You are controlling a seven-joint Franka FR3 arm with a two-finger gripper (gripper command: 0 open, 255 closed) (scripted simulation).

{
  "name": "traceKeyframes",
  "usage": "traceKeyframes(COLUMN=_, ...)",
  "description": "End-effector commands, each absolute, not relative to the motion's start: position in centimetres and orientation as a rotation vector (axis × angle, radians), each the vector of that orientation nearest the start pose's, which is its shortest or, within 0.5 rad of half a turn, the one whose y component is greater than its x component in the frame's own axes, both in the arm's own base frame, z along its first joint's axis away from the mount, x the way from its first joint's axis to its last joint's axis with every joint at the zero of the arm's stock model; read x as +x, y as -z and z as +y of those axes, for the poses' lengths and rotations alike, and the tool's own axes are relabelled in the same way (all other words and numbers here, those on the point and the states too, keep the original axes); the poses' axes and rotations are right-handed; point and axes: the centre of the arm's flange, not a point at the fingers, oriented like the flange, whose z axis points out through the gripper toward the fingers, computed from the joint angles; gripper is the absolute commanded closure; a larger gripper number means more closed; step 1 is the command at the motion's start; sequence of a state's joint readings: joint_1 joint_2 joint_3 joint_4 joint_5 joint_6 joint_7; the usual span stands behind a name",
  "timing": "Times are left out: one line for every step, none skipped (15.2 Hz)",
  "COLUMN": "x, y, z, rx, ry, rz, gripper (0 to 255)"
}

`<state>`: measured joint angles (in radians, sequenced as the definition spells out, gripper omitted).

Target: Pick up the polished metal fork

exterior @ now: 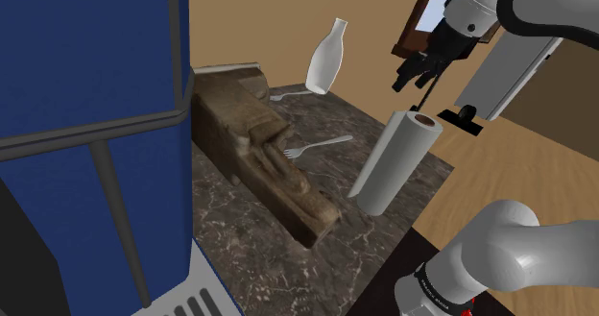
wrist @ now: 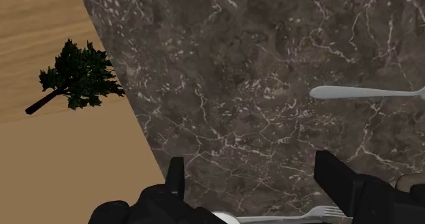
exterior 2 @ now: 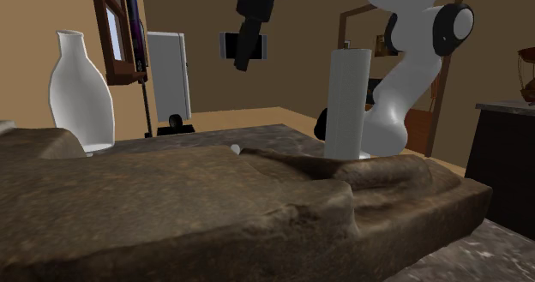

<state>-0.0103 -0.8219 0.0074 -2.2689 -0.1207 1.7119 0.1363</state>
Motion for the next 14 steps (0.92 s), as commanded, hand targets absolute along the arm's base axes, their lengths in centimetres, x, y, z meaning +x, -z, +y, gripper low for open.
traceKeyframes(x=30.8, y=-65.8, z=-1.1, rx=-3.212, ry=0.442, rz=0.225, gripper=0)
traceKeyframes(x=32.0, y=-65.5, z=-0.5, rx=-3.219, ry=0.422, rz=0.139, gripper=0)
traceKeyframes(x=33.1, y=-65.1, z=0.2, rx=-3.223, ry=0.402, rz=0.053, gripper=0)
traceKeyframes(x=34.1, y=-64.7, z=1.0, rx=-3.225, ry=0.381, rz=-0.033, gripper=0)
traceKeyframes(x=35.1, y=-64.3, z=1.8, rx=-3.224, ry=0.361, rz=-0.119, gripper=0)
traceKeyframes(x=36.0, y=-63.9, z=2.6, rx=-3.221, ry=0.340, rz=-0.205, gripper=0)
traceKeyframes(x=36.9, y=-63.5, z=3.5, rx=-3.215, ry=0.318, rz=-0.291, gripper=0)
traceKeyframes(x=37.8, y=-63.0, z=4.5, rx=-3.207, ry=0.297, rz=-0.376, gripper=0)
traceKeyframes(x=38.6, y=-62.5, z=5.4, rx=-3.196, ry=0.275, rz=-0.461, gripper=0)
traceKeyframes(x=39.3, y=-62.1, z=6.5, rx=-3.184, ry=0.253, rz=-0.545, gripper=0)
traceKeyframes(x=40.0, y=-61.5, z=7.5, rx=-3.168, ry=0.231, rz=-0.629, gripper=0)
traceKeyframes(x=40.6, y=-61.0, z=8.6, rx=-3.150, ry=0.209, rz=-0.713, gripper=0)
traceKeyframes(x=41.1, y=-60.5, z=9.7, rx=-3.130, ry=0.187, rz=-0.795, gripper=0)
traceKeyframes(x=41.6, y=-59.9, z=10.8, rx=-3.108, ry=0.165, rz=-0.878, gripper=0)
